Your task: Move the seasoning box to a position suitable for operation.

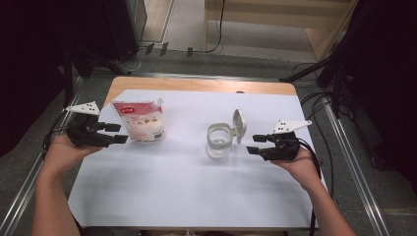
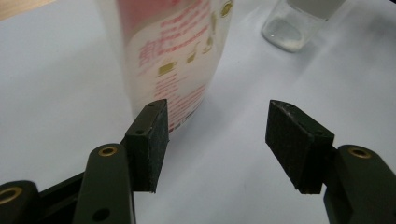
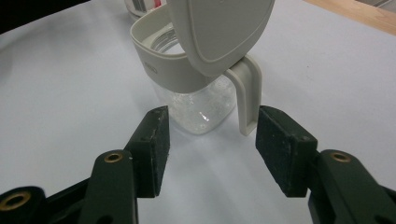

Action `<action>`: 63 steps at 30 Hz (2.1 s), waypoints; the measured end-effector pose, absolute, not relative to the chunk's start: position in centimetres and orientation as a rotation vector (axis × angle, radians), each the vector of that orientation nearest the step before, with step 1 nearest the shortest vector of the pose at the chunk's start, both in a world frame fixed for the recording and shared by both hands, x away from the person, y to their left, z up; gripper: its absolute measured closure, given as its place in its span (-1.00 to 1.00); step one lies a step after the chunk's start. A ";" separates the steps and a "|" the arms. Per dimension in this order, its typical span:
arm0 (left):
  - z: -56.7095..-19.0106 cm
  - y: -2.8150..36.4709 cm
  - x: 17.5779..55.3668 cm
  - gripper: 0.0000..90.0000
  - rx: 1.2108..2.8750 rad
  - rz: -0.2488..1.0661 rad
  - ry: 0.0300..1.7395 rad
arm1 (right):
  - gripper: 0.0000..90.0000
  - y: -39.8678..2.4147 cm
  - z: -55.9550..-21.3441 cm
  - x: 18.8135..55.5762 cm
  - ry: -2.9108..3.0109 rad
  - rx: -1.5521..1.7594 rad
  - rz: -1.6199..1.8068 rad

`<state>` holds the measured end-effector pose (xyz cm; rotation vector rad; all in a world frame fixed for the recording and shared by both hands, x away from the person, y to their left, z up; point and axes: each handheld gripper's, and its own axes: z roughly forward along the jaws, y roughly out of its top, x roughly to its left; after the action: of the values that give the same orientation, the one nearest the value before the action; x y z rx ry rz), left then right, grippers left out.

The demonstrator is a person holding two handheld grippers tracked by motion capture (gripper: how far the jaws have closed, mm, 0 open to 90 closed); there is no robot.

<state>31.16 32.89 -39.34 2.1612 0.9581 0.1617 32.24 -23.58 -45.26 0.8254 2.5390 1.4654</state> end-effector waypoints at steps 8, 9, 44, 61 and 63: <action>-39.4 33.3 32.9 -0.10 2.113 0.201 0.939 | 0.01 -23.5 -45.3 32.2 2.545 0.827 1.458; -39.3 33.2 33.0 -0.10 2.117 0.197 0.936 | 0.01 -23.5 -45.3 32.1 2.547 0.825 1.453; -39.0 29.1 34.7 0.91 2.123 0.182 0.847 | 0.08 -21.6 -45.8 30.7 2.583 0.758 1.418; -37.6 28.9 34.3 0.96 2.166 0.175 0.908 | 0.08 -20.2 -46.0 30.6 2.612 0.721 1.408; -37.3 28.7 34.5 1.00 2.171 0.128 0.946 | 0.08 -20.1 -46.0 30.5 2.617 0.722 1.407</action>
<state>34.45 28.66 -37.34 2.1710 0.9459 0.1284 30.52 -20.15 -46.02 0.7225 2.6169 1.4069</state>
